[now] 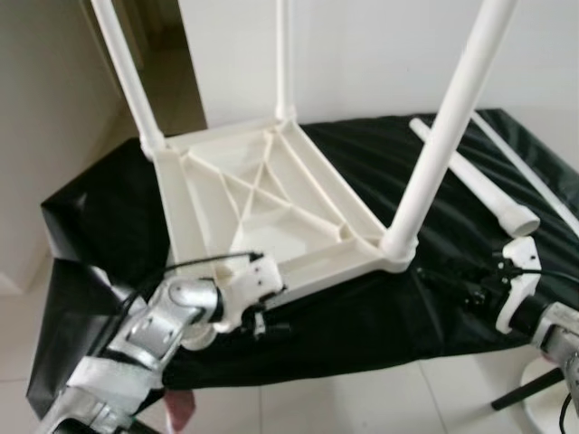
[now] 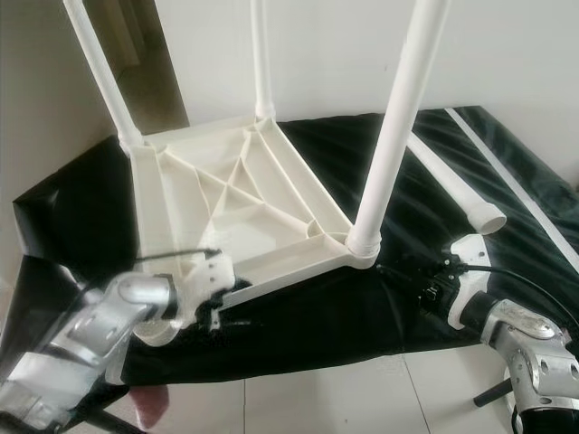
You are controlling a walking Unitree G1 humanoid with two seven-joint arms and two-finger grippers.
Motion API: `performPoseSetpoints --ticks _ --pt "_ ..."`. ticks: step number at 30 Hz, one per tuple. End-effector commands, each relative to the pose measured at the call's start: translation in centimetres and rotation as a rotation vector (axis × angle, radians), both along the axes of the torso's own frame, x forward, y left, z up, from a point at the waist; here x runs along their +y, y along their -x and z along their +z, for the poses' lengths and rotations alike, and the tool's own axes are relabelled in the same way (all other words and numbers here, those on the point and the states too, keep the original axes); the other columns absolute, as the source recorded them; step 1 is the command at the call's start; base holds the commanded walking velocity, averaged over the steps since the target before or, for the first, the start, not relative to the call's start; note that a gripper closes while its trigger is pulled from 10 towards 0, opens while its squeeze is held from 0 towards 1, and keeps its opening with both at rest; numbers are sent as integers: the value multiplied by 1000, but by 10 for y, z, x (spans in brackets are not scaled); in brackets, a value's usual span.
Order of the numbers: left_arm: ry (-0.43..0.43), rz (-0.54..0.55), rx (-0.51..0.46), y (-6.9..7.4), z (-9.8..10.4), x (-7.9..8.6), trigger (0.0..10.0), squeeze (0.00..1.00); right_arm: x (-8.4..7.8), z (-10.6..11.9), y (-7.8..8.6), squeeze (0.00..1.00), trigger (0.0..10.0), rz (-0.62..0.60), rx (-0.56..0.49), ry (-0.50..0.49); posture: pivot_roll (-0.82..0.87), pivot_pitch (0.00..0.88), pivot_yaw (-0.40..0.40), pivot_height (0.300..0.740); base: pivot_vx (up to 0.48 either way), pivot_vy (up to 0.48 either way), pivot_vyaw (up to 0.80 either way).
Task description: Building children table
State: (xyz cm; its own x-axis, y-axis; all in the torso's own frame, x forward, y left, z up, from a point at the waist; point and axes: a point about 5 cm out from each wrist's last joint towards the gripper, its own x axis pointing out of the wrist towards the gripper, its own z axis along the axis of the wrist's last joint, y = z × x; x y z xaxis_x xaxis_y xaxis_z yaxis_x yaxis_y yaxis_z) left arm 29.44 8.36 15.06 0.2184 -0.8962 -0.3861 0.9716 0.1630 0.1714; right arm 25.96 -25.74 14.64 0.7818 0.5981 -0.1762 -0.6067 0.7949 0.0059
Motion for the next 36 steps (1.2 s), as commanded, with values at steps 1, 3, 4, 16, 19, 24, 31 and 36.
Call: performPoseSetpoints --ticks 1,3,4,16,19,24,31,36 --pt "0 -93 61 4 0 2 10000 0 1 2 0 0 10000 18 3 13 18 0 12 740 0 0 0" --pt "122 66 25 -21 18 -9 10000 0 5 1 -1 0 10000 26 6 8 18 0 7 740 0 0 0" --pt "122 66 25 -21 18 -9 10000 0 5 1 -1 0 10000 26 6 8 18 0 7 740 0 0 0" --pt "193 539 -15 -73 26 -17 10000 0 17 -3 3 0 10000 29 5 -41 15 0 5 740 0 0 0" --pt "145 689 -32 -83 19 -18 10000 0 21 -4 5 0 10000 17 -3 -62 13 0 13 740 0 0 0" --pt "65 739 -74 -86 8 -32 10000 0 24 -3 6 0 10000 1 -18 -87 5 0 20 740 0 0 0" --pt "13 676 -83 -77 -6 -53 10000 0 25 -4 6 0 10000 -6 -17 -91 4 0 19 740 0 0 0" --pt "12 595 -76 -68 -16 -75 10000 0 27 -6 9 0 10000 -15 -9 -90 1 0 19 740 0 0 0"
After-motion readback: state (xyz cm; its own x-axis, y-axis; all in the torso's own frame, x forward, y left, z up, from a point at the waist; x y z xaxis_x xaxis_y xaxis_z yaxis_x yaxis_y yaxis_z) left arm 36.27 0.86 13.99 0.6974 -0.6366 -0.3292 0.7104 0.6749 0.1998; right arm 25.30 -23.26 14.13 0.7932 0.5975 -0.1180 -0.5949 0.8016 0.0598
